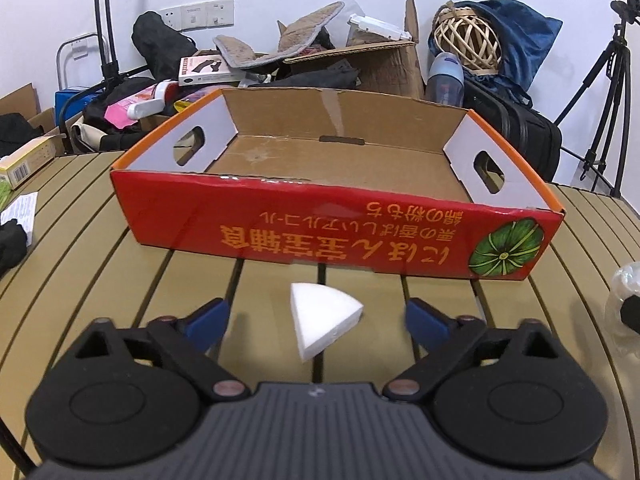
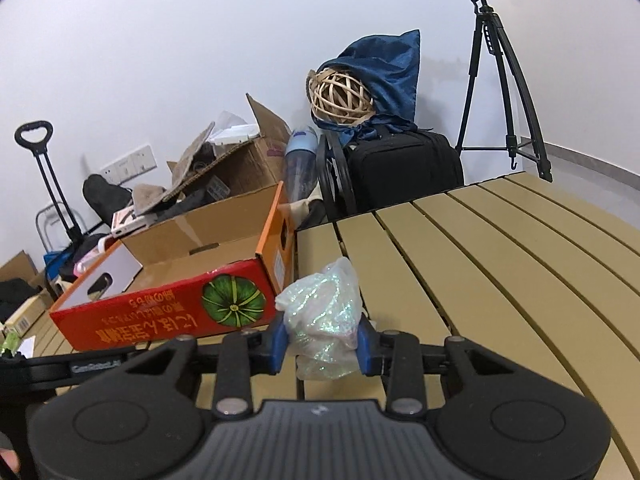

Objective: Collect trash
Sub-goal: 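Grasp the white foam wedge with the left tool, then lift the foam wedge and plastic bag off the table with both tools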

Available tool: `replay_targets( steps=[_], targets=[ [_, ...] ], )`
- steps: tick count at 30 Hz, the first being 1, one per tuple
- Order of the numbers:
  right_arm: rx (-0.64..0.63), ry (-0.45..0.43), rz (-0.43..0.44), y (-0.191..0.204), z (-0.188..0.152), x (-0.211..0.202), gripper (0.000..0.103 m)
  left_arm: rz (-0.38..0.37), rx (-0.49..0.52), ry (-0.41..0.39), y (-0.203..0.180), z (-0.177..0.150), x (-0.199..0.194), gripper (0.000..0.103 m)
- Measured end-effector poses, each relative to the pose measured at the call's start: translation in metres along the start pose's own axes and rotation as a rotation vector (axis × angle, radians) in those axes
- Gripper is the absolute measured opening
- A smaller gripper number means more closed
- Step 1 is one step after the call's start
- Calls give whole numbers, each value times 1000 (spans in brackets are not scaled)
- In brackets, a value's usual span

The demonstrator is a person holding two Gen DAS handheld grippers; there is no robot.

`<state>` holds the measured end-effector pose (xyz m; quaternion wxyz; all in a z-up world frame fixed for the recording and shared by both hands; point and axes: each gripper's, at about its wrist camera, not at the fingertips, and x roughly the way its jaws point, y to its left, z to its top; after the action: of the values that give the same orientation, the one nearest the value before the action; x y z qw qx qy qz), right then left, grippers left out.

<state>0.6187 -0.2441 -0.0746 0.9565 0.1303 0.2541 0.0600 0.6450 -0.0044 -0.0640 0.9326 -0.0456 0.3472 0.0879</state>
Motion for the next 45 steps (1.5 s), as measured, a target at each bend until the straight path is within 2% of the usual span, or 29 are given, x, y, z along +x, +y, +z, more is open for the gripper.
replay_targets(
  steps=[10,14,17,18,28,34,45],
  targets=[
    [-2,-6,12,-1,0,2,33,-23,2,4,-5,-1,6,66],
    [5,2,7,-3,-2,4,33,-33,4,11,-6,-2,7,52],
    [5,4,3,-3,-2,6,33,-22,14,6,-7,-3,7,37],
    [4,5,1,-3,-3,7,33,-21,15,2,-7,-3,7,36],
    [-6,8,-5,-1,-5,7,33,-13,69,-69,-16,-6,-11,31],
    [-16,8,0,3,-5,1,33,-48,84,-76,-19,-9,-22,31],
    [-44,-14,8,12,-4,-41,33,-75,93,-113,-15,-14,-72,31]
  ],
)
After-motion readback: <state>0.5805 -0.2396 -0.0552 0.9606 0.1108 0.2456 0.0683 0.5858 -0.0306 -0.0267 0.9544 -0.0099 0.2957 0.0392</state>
